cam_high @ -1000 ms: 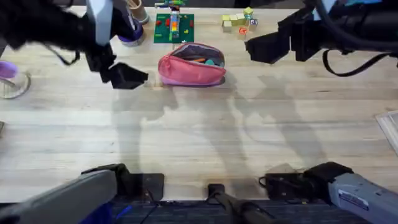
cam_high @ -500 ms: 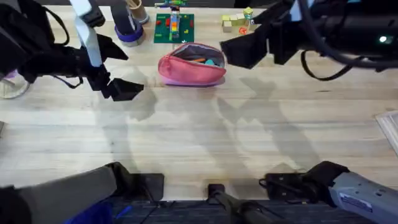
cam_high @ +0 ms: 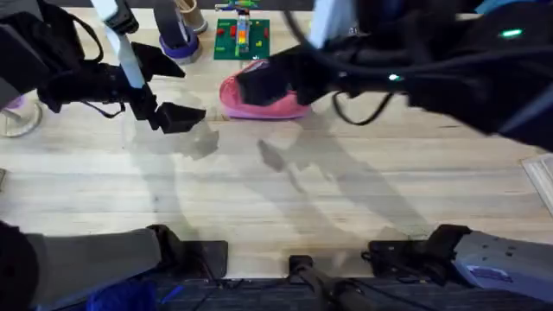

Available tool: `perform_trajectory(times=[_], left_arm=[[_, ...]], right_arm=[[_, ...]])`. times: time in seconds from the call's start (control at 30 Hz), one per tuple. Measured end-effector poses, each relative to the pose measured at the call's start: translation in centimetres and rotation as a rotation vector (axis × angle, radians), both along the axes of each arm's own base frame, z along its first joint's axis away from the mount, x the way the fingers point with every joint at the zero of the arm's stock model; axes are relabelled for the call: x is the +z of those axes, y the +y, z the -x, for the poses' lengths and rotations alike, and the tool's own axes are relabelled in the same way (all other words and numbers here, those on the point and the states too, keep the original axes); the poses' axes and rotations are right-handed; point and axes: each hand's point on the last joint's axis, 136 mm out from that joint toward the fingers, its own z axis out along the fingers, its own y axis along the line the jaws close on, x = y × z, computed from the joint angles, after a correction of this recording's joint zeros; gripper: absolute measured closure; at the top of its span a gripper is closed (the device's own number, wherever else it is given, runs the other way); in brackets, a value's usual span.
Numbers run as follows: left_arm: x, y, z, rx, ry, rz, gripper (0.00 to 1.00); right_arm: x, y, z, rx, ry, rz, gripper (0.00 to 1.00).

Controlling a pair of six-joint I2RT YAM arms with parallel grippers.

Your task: Unzip the bag, pick up the pens from the table one at a time and place them inside, then zip the bag closed.

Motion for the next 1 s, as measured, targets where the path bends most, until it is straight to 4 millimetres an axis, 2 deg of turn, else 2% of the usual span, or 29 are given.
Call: perform_trajectory(times=[0.1, 0.2, 0.57, 0.77, 1.0], left_arm=[[0.2, -0.3, 0.2, -0.013, -0.001, 0.020, 0.007], [0.0, -0.9, 0.5, -0.043, 0.001, 0.049, 0.007], [-3.4, -1.4, 0.3, -0.085, 0.083, 0.133, 0.007], [-3.5, -1.5, 0.3, -0.088, 0.084, 0.142, 0.008], [-3.5, -1.5, 0.3, -0.088, 0.085, 0.145, 0.007]], right_arm=[[-0.7, 2.0, -0.1, -0.021, 0.052, -0.057, 0.004], [-0.9, 3.1, -0.1, -0.061, 0.106, -0.117, 0.004], [-1.0, 3.5, -0.4, -0.187, 0.244, -0.235, 0.004], [-2.7, 5.0, -1.2, -0.190, 0.261, -0.242, 0.004], [-6.4, 7.0, -2.8, -0.201, 0.290, -0.234, 0.004]])
